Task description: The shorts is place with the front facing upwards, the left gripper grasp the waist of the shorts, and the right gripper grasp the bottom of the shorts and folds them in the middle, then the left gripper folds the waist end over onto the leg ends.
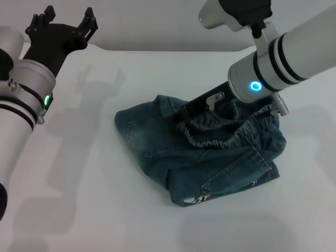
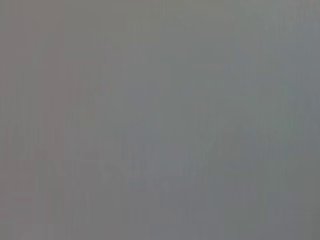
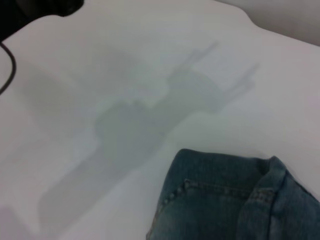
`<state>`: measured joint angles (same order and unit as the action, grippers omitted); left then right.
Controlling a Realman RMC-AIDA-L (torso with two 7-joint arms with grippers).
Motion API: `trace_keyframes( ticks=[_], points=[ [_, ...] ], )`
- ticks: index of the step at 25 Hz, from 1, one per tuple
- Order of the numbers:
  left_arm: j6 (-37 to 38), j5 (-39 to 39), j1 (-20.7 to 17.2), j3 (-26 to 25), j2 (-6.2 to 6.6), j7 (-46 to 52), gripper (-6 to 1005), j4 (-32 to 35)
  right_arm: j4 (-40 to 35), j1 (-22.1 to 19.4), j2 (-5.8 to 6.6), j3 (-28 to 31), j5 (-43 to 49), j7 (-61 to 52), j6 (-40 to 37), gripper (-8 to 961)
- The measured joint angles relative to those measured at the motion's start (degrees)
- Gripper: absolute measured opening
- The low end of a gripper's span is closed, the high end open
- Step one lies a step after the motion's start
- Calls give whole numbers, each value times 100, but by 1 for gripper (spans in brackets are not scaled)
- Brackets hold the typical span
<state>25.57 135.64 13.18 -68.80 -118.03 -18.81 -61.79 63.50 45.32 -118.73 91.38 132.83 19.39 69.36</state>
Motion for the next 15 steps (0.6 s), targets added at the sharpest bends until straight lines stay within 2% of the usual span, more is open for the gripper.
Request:
trace_keyframes(
  ticks=[15],
  points=[
    [1,15,35,12,9,0,849,0,-239,100,0,-140,196,-144,-122,464]
  ],
)
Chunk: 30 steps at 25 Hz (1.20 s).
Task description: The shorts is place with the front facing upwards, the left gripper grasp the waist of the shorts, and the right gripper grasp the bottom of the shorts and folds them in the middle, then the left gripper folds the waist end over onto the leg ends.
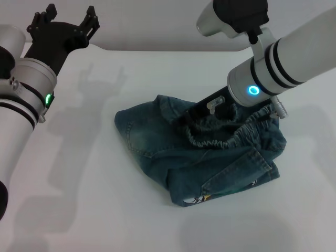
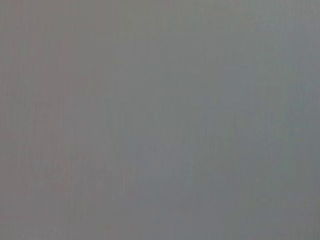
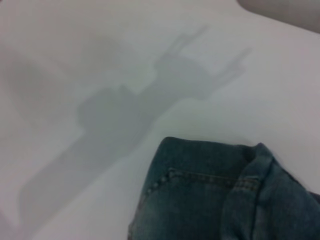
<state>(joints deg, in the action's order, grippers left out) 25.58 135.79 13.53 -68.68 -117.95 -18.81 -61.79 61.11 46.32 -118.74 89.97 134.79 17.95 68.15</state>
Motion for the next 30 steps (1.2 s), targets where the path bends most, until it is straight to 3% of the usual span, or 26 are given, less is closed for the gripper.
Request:
trace_keyframes(
  ticks=[4,17,30],
  points=[
    [0,4,-5,-11,0,0,849,2,123,-36,7,7,145,-9,31,444],
    [0,-4,47,-22,0,0,849,63,183,-73,32,63,263,160,50,76],
    [0,-10,155,-22,-6,0,849,229,588,-187,80,619,657,164,382,74]
  ],
)
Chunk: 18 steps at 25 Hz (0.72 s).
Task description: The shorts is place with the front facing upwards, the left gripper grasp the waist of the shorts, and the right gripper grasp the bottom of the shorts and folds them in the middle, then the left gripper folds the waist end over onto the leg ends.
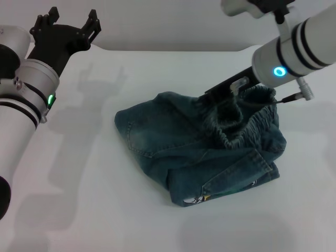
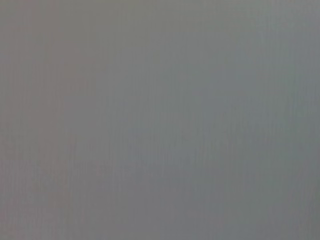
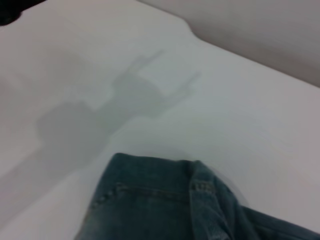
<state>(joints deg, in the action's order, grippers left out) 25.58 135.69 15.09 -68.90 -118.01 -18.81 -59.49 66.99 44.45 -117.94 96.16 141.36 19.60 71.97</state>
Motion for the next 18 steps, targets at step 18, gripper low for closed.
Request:
trace_keyframes(
  ticks=[18],
  points=[
    [11,-7,74,26,-3,70,849,134,524,-201,12,569,784,0,431,73]
  ],
)
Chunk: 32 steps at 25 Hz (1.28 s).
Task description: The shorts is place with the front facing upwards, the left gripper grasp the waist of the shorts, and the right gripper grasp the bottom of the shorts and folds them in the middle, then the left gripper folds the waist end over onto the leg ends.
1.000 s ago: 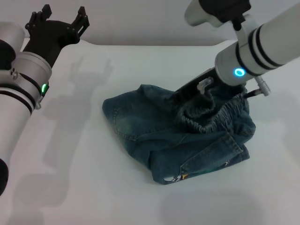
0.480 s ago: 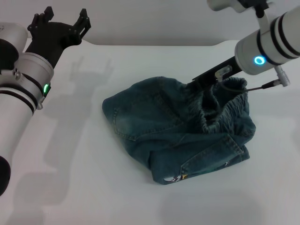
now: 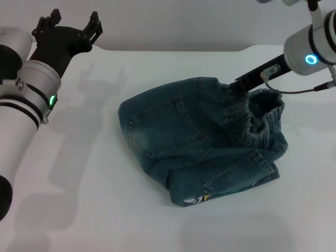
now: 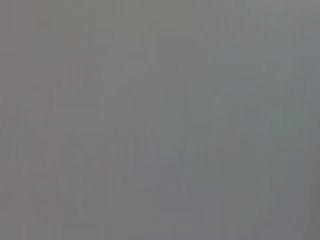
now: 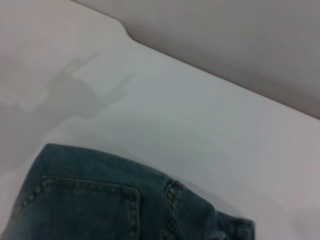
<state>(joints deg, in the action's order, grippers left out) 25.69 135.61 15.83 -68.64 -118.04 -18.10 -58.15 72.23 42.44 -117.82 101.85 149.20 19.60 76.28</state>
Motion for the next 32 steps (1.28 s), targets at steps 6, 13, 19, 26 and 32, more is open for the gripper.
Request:
trace_keyframes(
  ticks=[6,13,19,26,32],
  points=[
    [1,0,-10,25,0,0,848,1,204,-126,13,26,235,6,43,73],
    [0,0,-32,64,-9,0,848,-1,283,-249,64,272,361,172,215,73],
    [5,0,-58,87,-17,0,848,-25,449,-478,81,393,491,356,297,73],
    [-2,-5,-94,157,-28,0,848,-60,453,-660,124,461,566,541,318,79],
    [-3,-9,-99,171,-26,0,848,-65,394,-799,134,524,632,700,277,111]
  ],
)
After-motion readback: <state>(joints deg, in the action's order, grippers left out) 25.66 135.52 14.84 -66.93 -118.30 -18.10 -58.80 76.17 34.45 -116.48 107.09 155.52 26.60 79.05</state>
